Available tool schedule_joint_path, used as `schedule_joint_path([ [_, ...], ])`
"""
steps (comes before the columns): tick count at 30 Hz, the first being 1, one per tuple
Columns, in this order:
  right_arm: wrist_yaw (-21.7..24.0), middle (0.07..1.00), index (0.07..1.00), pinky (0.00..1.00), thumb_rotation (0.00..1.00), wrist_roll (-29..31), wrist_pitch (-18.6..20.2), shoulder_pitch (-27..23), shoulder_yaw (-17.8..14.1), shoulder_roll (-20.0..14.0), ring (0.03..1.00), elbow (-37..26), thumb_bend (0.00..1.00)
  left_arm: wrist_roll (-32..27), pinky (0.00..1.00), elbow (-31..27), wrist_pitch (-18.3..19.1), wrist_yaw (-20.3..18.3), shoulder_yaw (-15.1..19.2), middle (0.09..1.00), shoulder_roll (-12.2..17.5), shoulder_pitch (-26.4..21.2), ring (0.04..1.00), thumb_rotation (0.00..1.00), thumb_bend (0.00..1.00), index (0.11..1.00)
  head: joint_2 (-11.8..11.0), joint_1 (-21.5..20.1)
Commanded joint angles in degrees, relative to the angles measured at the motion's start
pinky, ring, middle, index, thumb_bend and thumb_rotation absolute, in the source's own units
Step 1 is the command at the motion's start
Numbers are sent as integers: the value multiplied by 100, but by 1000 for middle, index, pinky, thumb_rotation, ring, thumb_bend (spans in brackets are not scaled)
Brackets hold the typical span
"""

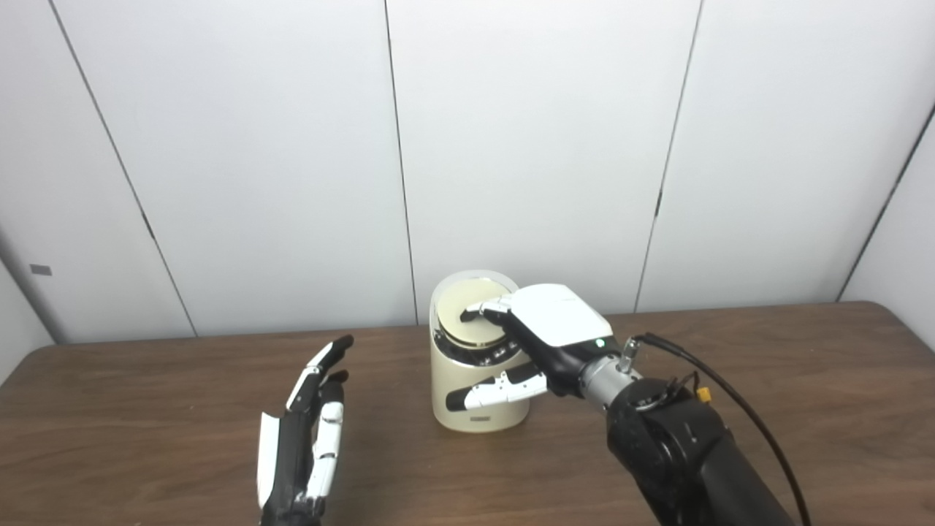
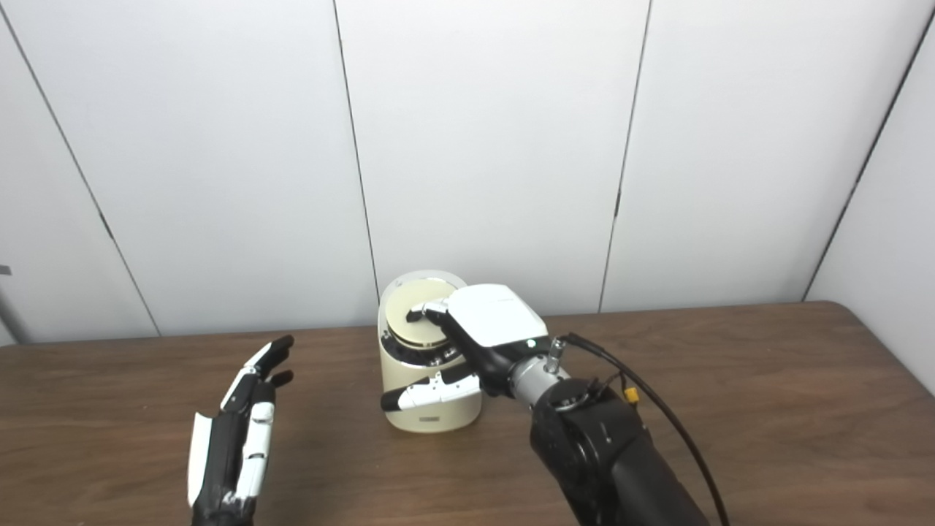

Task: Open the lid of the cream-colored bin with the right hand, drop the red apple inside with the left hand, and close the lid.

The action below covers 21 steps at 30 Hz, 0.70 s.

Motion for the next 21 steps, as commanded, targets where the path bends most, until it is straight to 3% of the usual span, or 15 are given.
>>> schedule_joint_path([
  [1, 293, 847, 823, 779, 858, -34, -134, -42, 143, -62, 867, 22, 851, 21, 805, -183, -133, -1, 1, 879, -17, -124, 879, 972, 340, 849, 4, -2],
  [5, 663, 856, 835, 798, 884, -348, -121, -122, 319, -141, 873, 6, 859, -1, 802, -189, -128, -5, 7, 878, -21, -130, 878, 970, 340, 845, 6, -5],
  [15, 2327, 869, 841, 824, 989, -1324, 41, -297, 609, -74, 889, 149, 900, -3, 791, -316, -20, -19, 8, 877, -40, -94, 881, 973, 341, 844, 60, -21],
  [21, 2967, 864, 822, 801, 1000, -1775, -166, -311, 726, 28, 877, 270, 910, 31, 785, -321, -19, -4, 11, 878, -36, -100, 879, 976, 354, 848, 74, -18],
])
